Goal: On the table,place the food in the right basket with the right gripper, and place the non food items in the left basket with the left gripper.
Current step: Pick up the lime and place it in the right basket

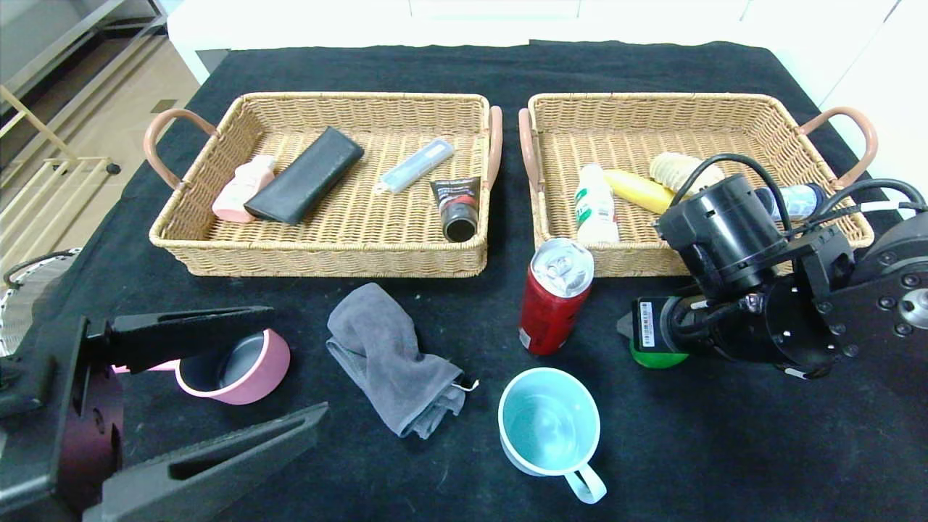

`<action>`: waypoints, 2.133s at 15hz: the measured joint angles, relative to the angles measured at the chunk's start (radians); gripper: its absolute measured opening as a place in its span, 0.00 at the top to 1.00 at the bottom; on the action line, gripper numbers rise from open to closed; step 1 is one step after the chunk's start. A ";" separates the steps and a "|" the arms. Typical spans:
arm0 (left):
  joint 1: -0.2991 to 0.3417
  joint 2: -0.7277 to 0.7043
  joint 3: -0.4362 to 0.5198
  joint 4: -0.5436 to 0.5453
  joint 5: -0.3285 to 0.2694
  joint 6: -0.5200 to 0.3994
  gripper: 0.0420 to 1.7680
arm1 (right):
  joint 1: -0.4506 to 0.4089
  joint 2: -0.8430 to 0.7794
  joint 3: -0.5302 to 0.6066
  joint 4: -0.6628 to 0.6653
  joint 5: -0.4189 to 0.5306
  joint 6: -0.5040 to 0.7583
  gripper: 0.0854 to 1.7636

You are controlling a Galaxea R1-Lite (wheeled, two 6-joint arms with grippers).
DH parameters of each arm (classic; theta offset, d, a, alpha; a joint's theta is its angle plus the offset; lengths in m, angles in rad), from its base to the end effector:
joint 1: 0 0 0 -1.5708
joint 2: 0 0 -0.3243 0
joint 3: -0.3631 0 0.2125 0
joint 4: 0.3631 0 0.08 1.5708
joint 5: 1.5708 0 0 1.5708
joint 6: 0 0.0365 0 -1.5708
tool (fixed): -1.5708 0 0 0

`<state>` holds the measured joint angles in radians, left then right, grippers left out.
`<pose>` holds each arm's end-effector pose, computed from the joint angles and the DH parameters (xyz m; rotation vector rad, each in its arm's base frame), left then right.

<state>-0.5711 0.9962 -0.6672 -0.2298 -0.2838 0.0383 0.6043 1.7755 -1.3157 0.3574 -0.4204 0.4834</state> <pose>0.1212 -0.0900 0.2681 0.0506 0.0849 -0.8561 0.3006 0.1894 0.2144 0.0605 0.7290 -0.0022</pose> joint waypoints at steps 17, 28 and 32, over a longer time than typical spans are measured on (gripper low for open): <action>0.000 -0.002 0.004 0.000 0.002 0.000 0.03 | 0.025 -0.245 0.010 -0.021 -0.007 -0.096 0.31; 0.003 -0.003 0.004 -0.001 0.002 0.008 0.03 | -0.138 -0.163 -0.150 -0.219 -0.007 -0.148 0.31; 0.003 -0.003 0.004 0.000 0.001 0.008 0.03 | -0.226 -0.149 -0.175 -0.259 -0.005 -0.146 0.31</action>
<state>-0.5677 0.9928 -0.6628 -0.2302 -0.2823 0.0462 0.3785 1.6270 -1.4904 0.0989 -0.4255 0.3370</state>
